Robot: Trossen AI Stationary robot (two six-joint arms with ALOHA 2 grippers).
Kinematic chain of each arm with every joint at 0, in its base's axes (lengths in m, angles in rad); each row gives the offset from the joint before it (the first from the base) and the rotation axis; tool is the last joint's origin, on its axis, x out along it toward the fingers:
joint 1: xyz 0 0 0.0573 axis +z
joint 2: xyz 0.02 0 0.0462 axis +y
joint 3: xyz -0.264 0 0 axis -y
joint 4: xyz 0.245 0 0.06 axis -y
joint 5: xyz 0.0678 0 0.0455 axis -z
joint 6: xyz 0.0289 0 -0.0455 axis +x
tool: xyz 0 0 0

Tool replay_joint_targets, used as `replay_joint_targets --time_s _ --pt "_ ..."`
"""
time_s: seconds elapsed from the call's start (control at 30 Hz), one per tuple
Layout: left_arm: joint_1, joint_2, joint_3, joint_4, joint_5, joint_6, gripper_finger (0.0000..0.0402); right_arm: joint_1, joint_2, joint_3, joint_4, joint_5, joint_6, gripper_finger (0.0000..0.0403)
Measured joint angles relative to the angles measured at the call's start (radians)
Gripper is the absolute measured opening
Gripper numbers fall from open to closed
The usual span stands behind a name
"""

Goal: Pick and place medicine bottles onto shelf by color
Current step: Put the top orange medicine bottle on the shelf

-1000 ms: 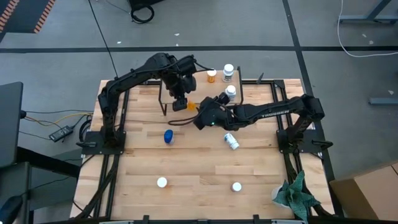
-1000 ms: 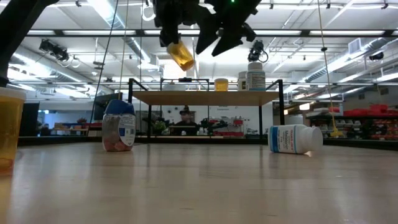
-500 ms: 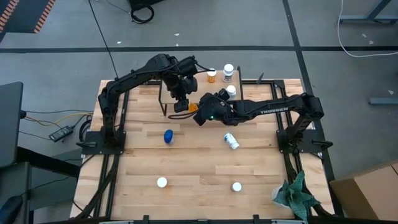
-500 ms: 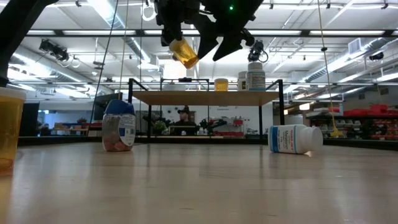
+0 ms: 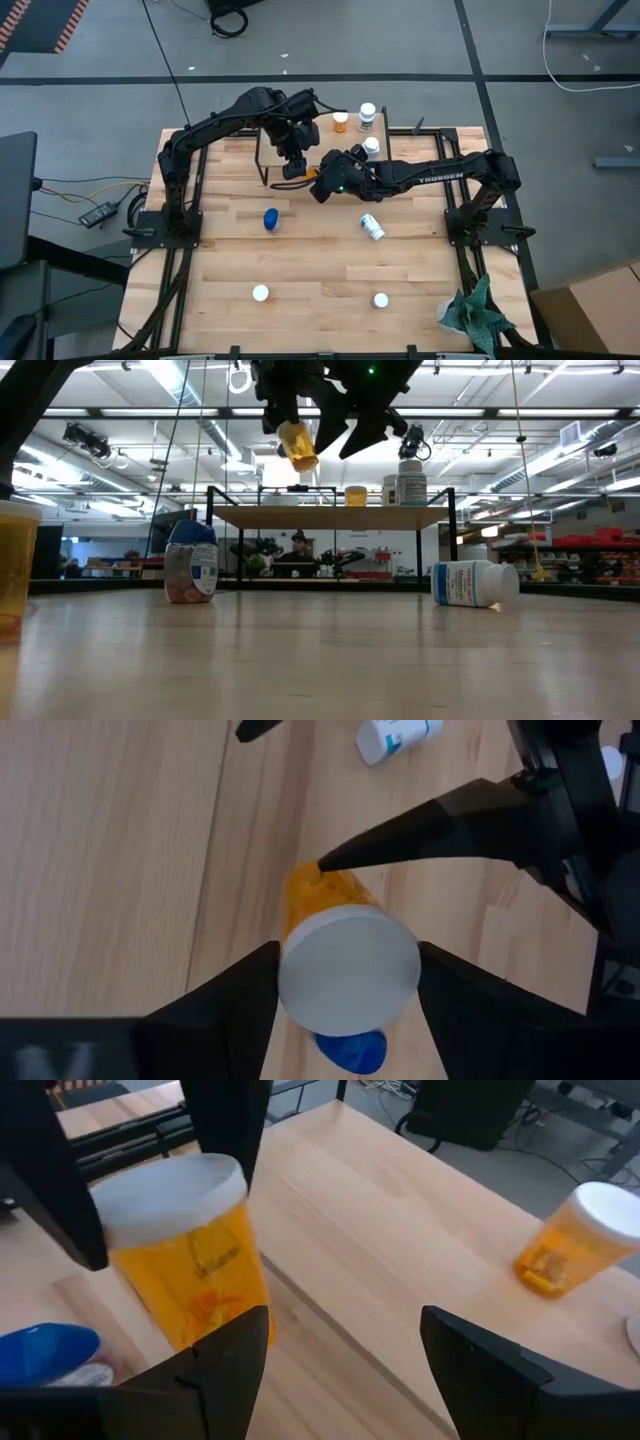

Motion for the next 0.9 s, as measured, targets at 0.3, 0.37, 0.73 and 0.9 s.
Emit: replay_joint_targets --time_s 0.3,0.37,0.73,0.9 --pt "0.002 0.0 0.0 0.02 -0.004 0.0 0.0224 0.001 0.0 0.0 0.021 -0.04 0.007 0.0271" --pt "0.002 0.0 0.0 0.02 -0.005 0.0 0.0224 0.001 0.0 0.0 0.021 -0.04 0.006 0.0271" --pt "0.041 0.0 0.0 0.075 -0.087 0.011 0.0224 0.047 -0.001 0.0 -0.172 -0.086 0.204 0.0271" --pt "0.073 0.001 0.001 0.106 -0.088 0.011 0.0223 0.135 -0.001 0.0 -0.237 -0.146 0.374 0.0271"
